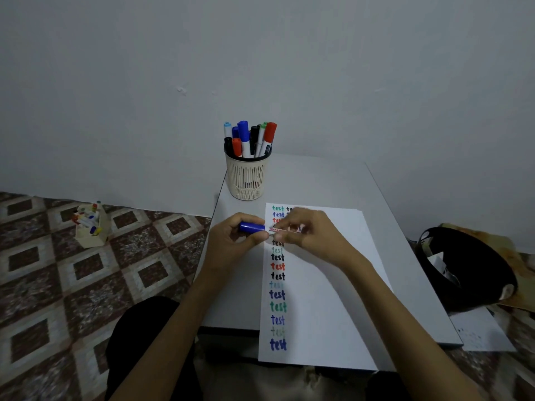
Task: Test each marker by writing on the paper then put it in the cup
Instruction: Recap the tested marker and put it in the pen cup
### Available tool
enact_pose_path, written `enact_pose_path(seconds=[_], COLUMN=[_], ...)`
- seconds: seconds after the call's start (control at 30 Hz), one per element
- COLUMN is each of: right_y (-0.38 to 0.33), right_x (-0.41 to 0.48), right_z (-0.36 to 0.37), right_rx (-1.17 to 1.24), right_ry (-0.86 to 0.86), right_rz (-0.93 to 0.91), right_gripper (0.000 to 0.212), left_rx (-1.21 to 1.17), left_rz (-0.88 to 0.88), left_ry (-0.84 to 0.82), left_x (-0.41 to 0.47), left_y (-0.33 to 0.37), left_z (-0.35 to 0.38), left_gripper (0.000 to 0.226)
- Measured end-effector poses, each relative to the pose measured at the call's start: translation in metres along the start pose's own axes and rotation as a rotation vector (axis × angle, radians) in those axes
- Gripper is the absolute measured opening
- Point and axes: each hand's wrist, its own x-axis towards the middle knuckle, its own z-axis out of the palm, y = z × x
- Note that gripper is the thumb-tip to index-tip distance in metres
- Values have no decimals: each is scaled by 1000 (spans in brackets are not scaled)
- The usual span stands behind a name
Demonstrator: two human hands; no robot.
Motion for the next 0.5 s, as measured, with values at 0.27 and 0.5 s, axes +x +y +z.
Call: enact_pose_path(seconds=[0.27,0.5], right_y=[-20,-74], right_x=[65,121], right_z=[-11,-21], right_rx=[-226,26], right_ry=[195,643], right_rz=[-54,-299], right_gripper=[16,71], left_rx=[178,868], left_rz=[-134,51], left_ry=[11,-341], left_x=[4,2], left_y=[-17,-25], left_z=[8,18], left_gripper=[64,66])
